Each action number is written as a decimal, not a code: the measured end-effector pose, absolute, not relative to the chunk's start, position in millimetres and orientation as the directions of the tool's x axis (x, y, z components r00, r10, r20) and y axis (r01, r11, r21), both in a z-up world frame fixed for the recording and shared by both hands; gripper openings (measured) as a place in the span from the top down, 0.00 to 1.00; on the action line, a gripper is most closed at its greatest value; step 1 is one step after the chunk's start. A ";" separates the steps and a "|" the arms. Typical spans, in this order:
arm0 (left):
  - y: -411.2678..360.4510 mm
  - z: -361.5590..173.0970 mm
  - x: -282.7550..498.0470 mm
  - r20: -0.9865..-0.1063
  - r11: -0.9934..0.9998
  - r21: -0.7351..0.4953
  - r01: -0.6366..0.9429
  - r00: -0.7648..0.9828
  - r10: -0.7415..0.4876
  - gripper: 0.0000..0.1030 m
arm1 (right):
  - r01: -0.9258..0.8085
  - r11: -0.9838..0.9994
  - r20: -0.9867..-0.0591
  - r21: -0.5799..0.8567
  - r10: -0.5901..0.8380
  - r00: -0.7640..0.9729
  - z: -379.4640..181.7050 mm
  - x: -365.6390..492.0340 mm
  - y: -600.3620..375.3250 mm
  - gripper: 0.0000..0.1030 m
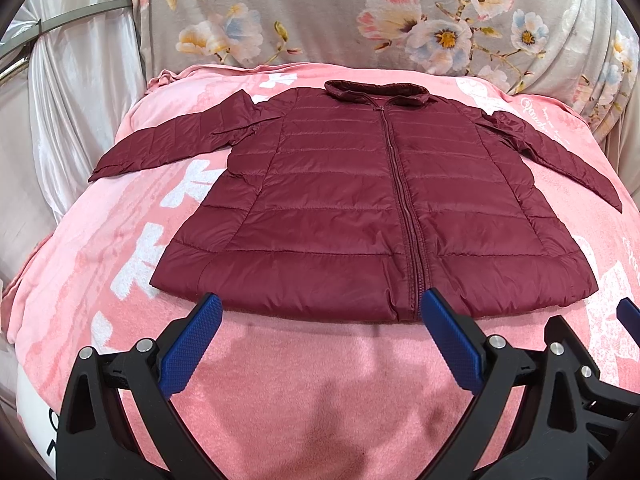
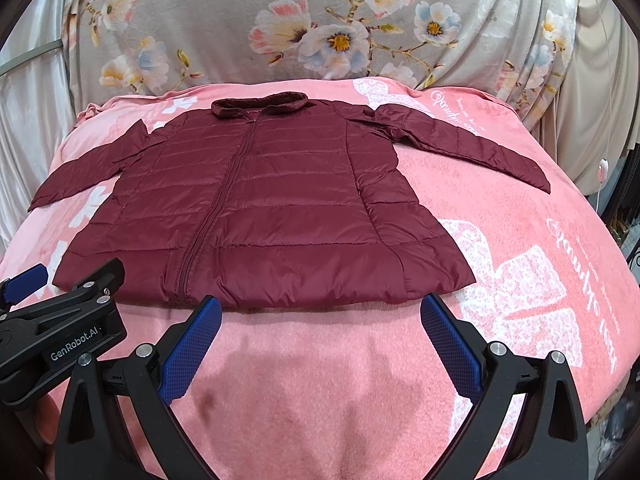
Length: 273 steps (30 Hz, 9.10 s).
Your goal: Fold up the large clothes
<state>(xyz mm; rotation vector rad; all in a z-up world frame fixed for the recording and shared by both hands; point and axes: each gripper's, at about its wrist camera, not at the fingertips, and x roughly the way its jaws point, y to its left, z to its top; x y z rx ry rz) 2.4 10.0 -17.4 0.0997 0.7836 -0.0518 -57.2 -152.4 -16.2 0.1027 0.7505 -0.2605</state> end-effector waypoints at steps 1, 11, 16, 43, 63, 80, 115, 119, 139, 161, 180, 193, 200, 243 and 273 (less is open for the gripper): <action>9.8 -16.4 2.6 -0.707 0.994 0.070 0.084 0.708 -0.010 0.06 | 0.270 0.963 -0.686 0.000 -0.196 0.701 -16.4 -57.0 -152.2 0.05; 10.8 -22.8 8.1 -0.720 0.994 0.064 0.088 0.693 -0.015 0.06 | 0.268 0.963 -0.691 0.001 -0.193 0.696 -19.7 -56.3 -152.7 0.05; 7.9 -23.9 12.6 -0.729 0.994 0.065 0.087 0.685 -0.013 0.06 | 0.265 0.964 -0.696 0.003 -0.188 0.693 -24.2 -54.9 -154.1 0.05; 34.3 -33.8 69.6 -0.763 0.998 0.066 0.012 0.645 0.042 0.05 | 0.459 0.887 -0.667 0.050 -0.312 0.677 -22.2 18.5 -309.5 0.05; 69.7 -33.7 129.3 -0.744 0.993 -0.013 -0.114 0.665 0.067 0.05 | 0.769 0.362 -0.708 0.526 -0.314 0.632 -96.2 82.1 -645.3 0.45; 73.4 -23.4 150.3 -0.721 0.993 -0.073 -0.091 0.693 0.011 0.05 | 0.146 0.900 -0.351 0.410 0.009 0.936 106.9 225.4 -412.2 0.95; 71.7 -82.4 291.2 -0.762 0.849 -0.525 -0.060 0.478 -0.438 0.06 | 0.155 0.822 -0.639 0.548 0.292 0.712 -57.0 199.5 -324.4 0.48; 70.4 -80.9 296.4 -0.770 0.854 -0.514 -0.076 0.480 -0.421 0.42 | 0.221 0.747 -0.613 0.627 0.299 0.731 -75.5 216.1 -361.9 0.48; 62.8 -89.8 310.6 -0.809 0.967 -0.252 -0.039 0.557 -0.188 0.98 | 0.350 0.833 -0.721 0.428 0.081 0.689 -89.9 268.9 -385.0 1.00; 53.0 -95.4 296.4 -0.745 0.981 -0.195 -0.005 0.651 -0.145 0.96 | -0.050 0.988 -0.744 0.145 0.142 0.653 -64.6 273.1 -160.2 0.93; 190.0 -52.8 264.7 -0.631 0.873 -0.474 -0.119 0.737 -0.242 0.42 | -0.037 0.995 -0.754 0.090 0.093 0.650 -101.7 270.6 -151.8 0.96; 465.0 -71.1 302.5 -0.696 0.550 -0.567 -0.613 0.713 0.077 0.39 | -0.038 0.996 -0.752 0.081 0.086 0.654 -102.0 270.7 -150.9 0.96; 477.0 -85.3 323.3 -0.667 0.482 -0.651 -0.586 0.745 0.005 0.94 | -0.045 0.995 -0.741 0.090 0.098 0.664 -102.4 270.9 -151.9 0.95; -61.6 -30.7 296.0 -0.652 0.852 -0.386 0.354 0.549 -0.523 0.23 | 0.052 0.950 -0.565 0.307 0.138 0.814 -45.5 169.0 -254.3 0.40; 202.1 -87.4 377.8 -0.613 0.612 -0.743 -0.270 0.641 -0.462 0.64 | 0.015 0.840 -0.470 0.543 0.288 0.834 36.4 259.5 -288.0 0.98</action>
